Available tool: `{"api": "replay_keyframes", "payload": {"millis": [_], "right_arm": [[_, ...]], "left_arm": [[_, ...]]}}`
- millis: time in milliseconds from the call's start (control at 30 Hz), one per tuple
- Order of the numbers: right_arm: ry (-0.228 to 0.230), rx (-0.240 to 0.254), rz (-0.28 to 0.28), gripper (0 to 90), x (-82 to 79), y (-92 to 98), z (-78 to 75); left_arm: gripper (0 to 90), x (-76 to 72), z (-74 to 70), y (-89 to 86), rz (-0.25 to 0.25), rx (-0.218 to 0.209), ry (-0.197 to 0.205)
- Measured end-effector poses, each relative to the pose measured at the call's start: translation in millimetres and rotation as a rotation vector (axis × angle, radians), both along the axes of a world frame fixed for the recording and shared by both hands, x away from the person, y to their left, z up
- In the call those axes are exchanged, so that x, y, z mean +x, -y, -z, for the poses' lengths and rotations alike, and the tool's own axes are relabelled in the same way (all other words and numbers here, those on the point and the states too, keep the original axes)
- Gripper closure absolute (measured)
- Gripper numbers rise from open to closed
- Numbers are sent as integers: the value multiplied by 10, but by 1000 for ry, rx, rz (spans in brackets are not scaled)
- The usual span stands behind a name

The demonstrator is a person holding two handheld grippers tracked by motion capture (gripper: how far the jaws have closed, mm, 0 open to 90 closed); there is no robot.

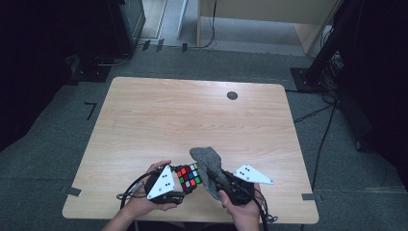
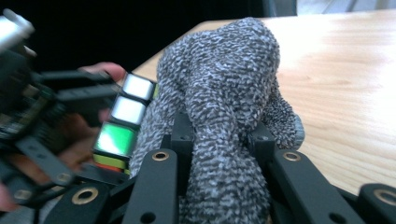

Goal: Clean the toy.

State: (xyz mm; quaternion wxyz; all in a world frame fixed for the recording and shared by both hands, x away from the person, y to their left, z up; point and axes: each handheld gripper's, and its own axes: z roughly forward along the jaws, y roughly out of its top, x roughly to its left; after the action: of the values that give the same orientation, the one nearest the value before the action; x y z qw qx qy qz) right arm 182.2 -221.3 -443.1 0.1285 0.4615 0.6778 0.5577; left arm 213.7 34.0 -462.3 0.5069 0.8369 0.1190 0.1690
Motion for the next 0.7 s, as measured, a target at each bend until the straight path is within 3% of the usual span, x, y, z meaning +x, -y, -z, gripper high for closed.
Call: {"api": "replay_keyframes", "payload": {"millis": [133,200,233,267,367,433,533,600,633,700], "right_arm": [[73,41,-86,709,-98,-118,-129],[95,7,-88,705,-119,-184,-141],[97,19,-80,705,-113,-178,-130],[81,30,-69,705,-91,-147,-113],[13,-8,20,708,-3,1,-21],[5,16,41,708,0,66,-12],[71,30,8,706,-73,12,-134],[134,-39,-38,701,-146,-136,-214],[153,-100,-58,693,-178,-229,-228],[179,-233,-58,653,-231,-423,-189]], "left_arm": [[341,-15,7,5,4,5,14],[341,-23,-25,-16,10,-22,13],[341,-23,-32,-29,11,-29,16],[341,-21,-36,-44,13,-39,12],[341,-4,-68,-82,19,-83,-3],[341,13,-74,-77,3,-63,2],[342,15,-13,-28,-40,29,32],[341,29,12,23,-63,65,11],[341,33,18,54,-75,88,0],[341,9,36,131,-103,141,16]]}}
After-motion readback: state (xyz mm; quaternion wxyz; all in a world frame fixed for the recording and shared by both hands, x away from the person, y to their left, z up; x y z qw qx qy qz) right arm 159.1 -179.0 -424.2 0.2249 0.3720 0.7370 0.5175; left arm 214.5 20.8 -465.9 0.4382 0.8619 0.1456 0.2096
